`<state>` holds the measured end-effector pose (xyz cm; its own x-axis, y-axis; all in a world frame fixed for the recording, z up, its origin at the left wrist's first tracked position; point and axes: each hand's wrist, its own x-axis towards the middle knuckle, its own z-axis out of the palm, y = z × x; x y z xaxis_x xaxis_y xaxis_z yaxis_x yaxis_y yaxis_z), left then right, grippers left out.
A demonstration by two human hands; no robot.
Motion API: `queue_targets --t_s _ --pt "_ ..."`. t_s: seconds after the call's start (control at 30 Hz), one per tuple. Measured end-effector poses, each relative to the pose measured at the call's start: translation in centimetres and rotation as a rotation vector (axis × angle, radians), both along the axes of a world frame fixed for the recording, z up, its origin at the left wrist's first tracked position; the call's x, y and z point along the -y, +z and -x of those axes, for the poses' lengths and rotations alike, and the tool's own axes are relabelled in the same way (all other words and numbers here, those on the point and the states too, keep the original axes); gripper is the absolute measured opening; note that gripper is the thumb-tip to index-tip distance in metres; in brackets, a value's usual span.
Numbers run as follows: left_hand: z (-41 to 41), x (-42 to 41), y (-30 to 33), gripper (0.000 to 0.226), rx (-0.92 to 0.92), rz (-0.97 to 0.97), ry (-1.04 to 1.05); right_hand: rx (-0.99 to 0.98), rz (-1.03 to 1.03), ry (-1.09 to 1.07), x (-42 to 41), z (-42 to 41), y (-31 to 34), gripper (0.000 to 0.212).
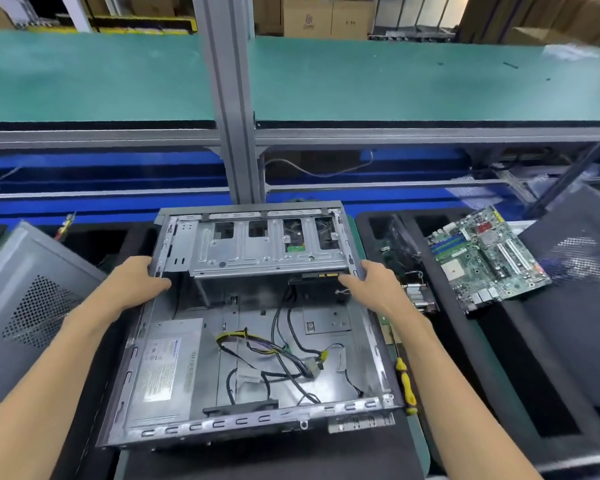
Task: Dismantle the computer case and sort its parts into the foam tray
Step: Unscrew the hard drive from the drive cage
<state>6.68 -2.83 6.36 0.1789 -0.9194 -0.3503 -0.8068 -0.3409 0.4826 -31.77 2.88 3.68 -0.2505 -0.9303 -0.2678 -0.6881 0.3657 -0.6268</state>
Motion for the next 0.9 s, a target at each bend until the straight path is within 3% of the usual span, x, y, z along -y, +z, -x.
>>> queue_targets --t_s 0.03,0.1,0.13,0.23,0.3,0.4,0.53,0.7,0.9 --pt "0.4 0.2 0.7 0.049 0.003 -0.011 -0.038 0.070 -0.021 0.029 -0.2 0.7 0.1 0.025" --pt "2.3 0.5 2.7 0.086 0.056 0.052 -0.124 0.157 0.003 -0.004 -1.1 2.3 0.6 0.053" --pt "4.0 0.7 3.8 0.092 0.081 0.140 -0.161 0.160 0.034 -0.057 -1.6 3.3 0.8 0.055" --pt "12.4 -0.5 6.4 0.064 -0.061 0.453 -0.327 0.141 0.121 -0.208 -4.0 6.3 0.7 0.030" --pt "18.9 -2.2 6.7 0.045 -0.206 0.513 -0.554 0.090 0.081 -0.261 -5.9 7.9 0.1 0.018" --pt "27.0 -5.1 5.1 0.040 -0.301 0.403 -0.910 -0.007 -0.050 -0.288 -9.1 9.4 -1.8 0.017" --pt "32.7 -8.0 1.3 0.040 -0.165 0.165 -1.181 0.046 -0.213 -0.336 -12.9 9.5 -5.4 0.025" --pt "34.0 -9.7 -0.4 0.040 0.015 0.171 -1.275 -0.026 -0.295 -0.256 -14.8 7.1 -8.9 0.036" --pt "32.6 -9.2 0.8 0.030 -0.260 0.202 -1.145 -0.148 -0.313 -0.235 -14.1 7.0 -8.7 0.032"
